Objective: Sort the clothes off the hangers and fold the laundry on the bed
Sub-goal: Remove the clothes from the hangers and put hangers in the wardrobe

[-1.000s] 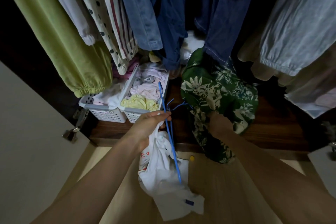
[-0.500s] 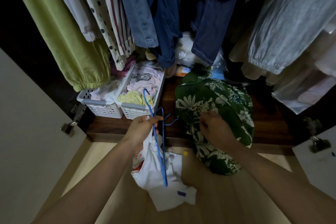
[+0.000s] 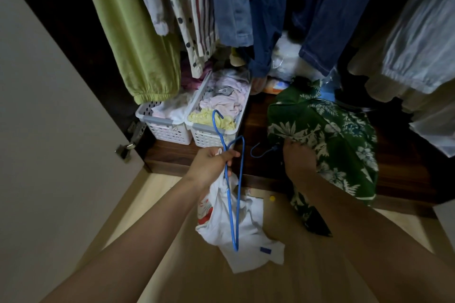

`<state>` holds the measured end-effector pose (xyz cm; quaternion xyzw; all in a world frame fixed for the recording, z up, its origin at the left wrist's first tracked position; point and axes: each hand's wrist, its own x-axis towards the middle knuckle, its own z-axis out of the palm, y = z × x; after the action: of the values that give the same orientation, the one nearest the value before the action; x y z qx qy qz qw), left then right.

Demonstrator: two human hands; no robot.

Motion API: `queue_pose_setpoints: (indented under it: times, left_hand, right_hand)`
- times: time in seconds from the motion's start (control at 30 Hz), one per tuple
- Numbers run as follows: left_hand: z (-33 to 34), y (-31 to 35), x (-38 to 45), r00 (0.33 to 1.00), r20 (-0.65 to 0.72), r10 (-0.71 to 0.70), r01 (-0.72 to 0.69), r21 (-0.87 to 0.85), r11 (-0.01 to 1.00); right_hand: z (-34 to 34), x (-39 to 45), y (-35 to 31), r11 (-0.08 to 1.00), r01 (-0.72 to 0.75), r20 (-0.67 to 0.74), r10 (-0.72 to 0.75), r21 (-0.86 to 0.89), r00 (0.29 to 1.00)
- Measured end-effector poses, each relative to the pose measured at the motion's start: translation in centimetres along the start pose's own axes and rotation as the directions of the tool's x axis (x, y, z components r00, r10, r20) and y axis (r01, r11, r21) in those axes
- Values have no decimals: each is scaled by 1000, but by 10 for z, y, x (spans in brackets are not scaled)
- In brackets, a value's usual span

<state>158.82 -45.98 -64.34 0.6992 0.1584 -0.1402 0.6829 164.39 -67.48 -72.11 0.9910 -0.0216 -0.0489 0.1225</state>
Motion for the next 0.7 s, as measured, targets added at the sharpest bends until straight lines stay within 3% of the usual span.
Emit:
queue_pose_setpoints:
  times: [0.1,0.27,0.5,0.7]
  left_hand:
    - [0,0,1,1000,5,-6,6,8,1000]
    - [-1,9,-5,1000,1,-11,11,34,999]
    - [33,73,-24,989,70,132,-129,-47,991]
    - [84,167,-54,946,212,245,-201,-211,957]
  right_hand:
    - [-1,-1,10,1000,4,-19,-4,22,1000]
    - [-40,-15,31,931,4,-231,86,365,969]
    - [-147,-43,88,816,-35,-230,204,577,952]
    - [-247,-79,139,671,117,-246,100,732,964]
